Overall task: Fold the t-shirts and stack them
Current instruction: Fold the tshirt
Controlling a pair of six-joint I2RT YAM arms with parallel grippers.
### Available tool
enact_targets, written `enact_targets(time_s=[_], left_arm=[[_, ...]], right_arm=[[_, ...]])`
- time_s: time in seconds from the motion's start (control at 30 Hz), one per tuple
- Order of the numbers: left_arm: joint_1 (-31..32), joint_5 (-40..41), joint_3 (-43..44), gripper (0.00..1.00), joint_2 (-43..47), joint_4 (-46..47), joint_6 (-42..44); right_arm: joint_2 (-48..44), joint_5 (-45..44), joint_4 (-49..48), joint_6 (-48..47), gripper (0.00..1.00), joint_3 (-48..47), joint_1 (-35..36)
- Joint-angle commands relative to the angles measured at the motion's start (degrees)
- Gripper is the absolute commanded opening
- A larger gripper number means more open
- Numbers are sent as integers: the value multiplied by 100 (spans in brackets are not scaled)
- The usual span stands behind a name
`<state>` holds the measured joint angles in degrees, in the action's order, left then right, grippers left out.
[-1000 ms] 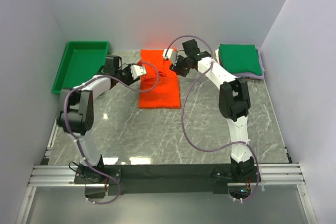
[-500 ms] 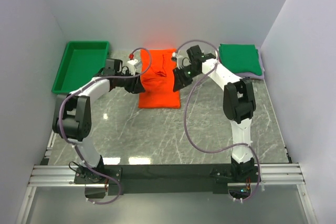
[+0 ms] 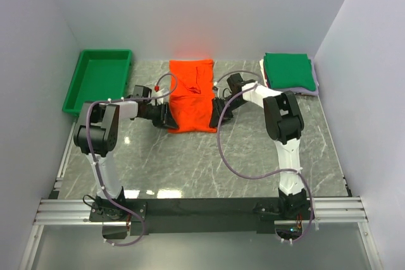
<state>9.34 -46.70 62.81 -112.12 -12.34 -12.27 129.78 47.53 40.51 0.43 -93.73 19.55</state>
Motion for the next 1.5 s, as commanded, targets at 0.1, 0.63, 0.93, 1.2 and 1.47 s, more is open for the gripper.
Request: enact_targets(time_s=[0.1, 0.63, 0.93, 1.2, 1.47], left_arm=[[15, 100, -725, 28, 259, -286, -153], [717, 994, -1613, 45, 3652, -920, 3764], [1008, 1110, -3239, 54, 4585, 838, 6842], [1412, 1330, -3319, 54, 3829, 1488, 7124], [1544, 1453, -3214, 52, 3407, 1305, 7731]], right_arm=[[-487, -841, -52, 10, 33, 1049, 5], [-3414, -1332, -112, -2423, 41, 2586, 328], [-4584, -2942, -3048, -4919, 54, 4679, 1243], [-4075, -3241, -3673, -5579, 55, 4750, 1622], [-4048, -3030, -3278, -5940, 53, 4750, 1701]])
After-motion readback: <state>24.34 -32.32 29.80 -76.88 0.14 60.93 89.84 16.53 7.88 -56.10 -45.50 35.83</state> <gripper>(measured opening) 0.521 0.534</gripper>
